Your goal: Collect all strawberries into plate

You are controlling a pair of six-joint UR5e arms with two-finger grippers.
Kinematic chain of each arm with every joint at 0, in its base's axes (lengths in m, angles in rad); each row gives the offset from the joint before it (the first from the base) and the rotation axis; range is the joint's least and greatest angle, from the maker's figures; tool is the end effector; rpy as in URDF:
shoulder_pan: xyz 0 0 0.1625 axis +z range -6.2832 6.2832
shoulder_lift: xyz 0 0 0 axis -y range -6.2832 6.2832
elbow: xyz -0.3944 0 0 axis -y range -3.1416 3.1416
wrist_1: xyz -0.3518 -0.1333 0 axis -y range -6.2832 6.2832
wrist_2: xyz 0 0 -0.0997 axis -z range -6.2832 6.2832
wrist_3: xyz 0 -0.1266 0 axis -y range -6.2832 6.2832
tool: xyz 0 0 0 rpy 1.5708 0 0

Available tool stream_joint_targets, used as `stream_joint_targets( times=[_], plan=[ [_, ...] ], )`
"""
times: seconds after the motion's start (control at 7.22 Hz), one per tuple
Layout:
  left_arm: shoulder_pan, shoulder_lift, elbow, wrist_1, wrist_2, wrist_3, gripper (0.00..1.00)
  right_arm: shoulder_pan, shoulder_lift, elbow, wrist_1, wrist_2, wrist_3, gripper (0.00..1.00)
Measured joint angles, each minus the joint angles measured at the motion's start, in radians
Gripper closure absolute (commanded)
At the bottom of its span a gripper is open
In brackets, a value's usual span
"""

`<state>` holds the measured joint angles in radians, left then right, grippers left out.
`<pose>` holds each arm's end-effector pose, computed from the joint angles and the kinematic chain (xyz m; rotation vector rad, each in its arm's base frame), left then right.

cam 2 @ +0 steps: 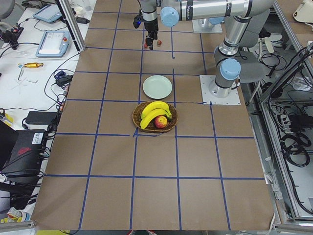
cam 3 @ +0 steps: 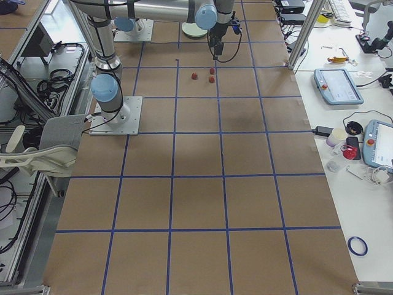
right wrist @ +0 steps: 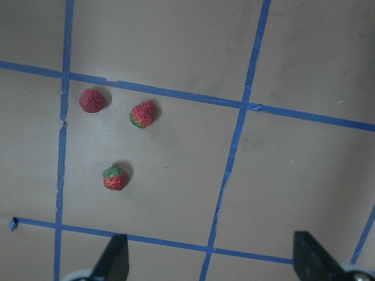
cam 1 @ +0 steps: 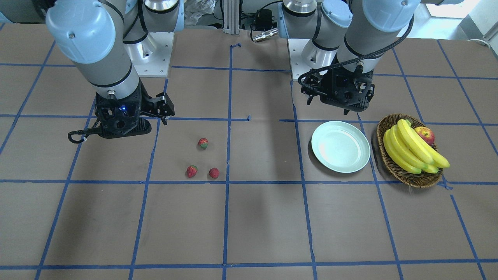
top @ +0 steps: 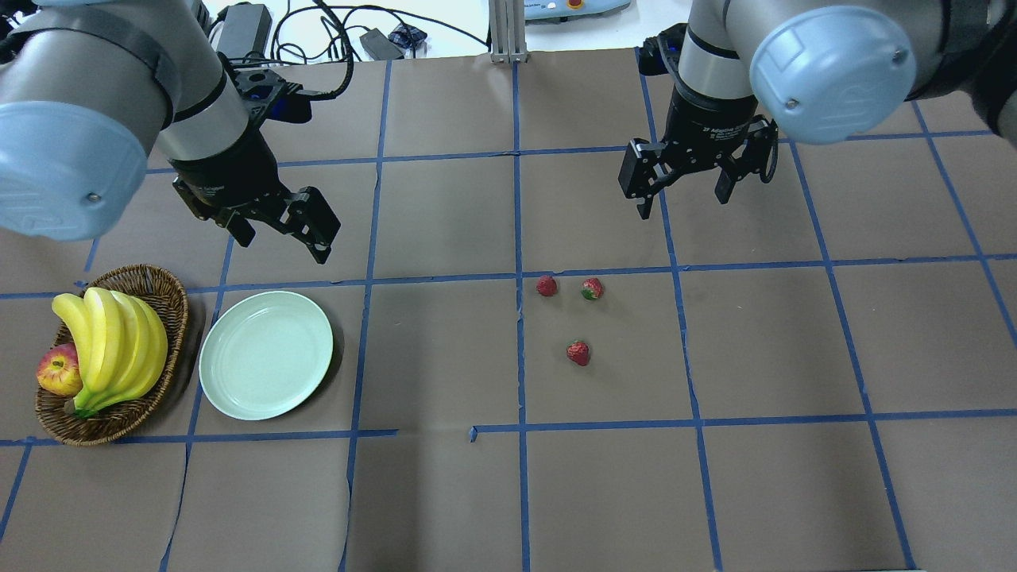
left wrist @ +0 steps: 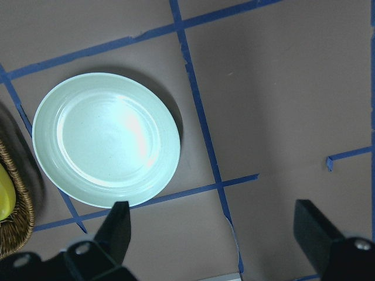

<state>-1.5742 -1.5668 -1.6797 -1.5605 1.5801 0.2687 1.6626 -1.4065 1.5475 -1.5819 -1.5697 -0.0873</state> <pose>-0.1336 -0.4351 0.3846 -0.4259 -3.1057 -0.1490 0.1783 -0.4810 0.3637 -0.2802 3.1216 0.2038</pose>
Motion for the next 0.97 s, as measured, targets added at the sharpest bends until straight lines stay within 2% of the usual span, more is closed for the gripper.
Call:
stream_joint_targets(
  times=[0.42, 0.83, 0.97],
  plan=[
    [0.001, 0.009, 0.014, -0.01, 0.052, -0.1, 0.0, 0.006, 0.029, 0.048, -0.088, 0.014, 0.008, 0.0],
    [0.0, 0.009, 0.016, -0.012, 0.077, -0.125, 0.0, 0.021, 0.08, 0.163, -0.286, 0.047, 0.096, 0.0],
    [0.0, 0.009, 0.016, -0.012, 0.078, -0.127, 0.0, 0.03, 0.096, 0.195, -0.324, 0.049, 0.117, 0.08]
  ],
)
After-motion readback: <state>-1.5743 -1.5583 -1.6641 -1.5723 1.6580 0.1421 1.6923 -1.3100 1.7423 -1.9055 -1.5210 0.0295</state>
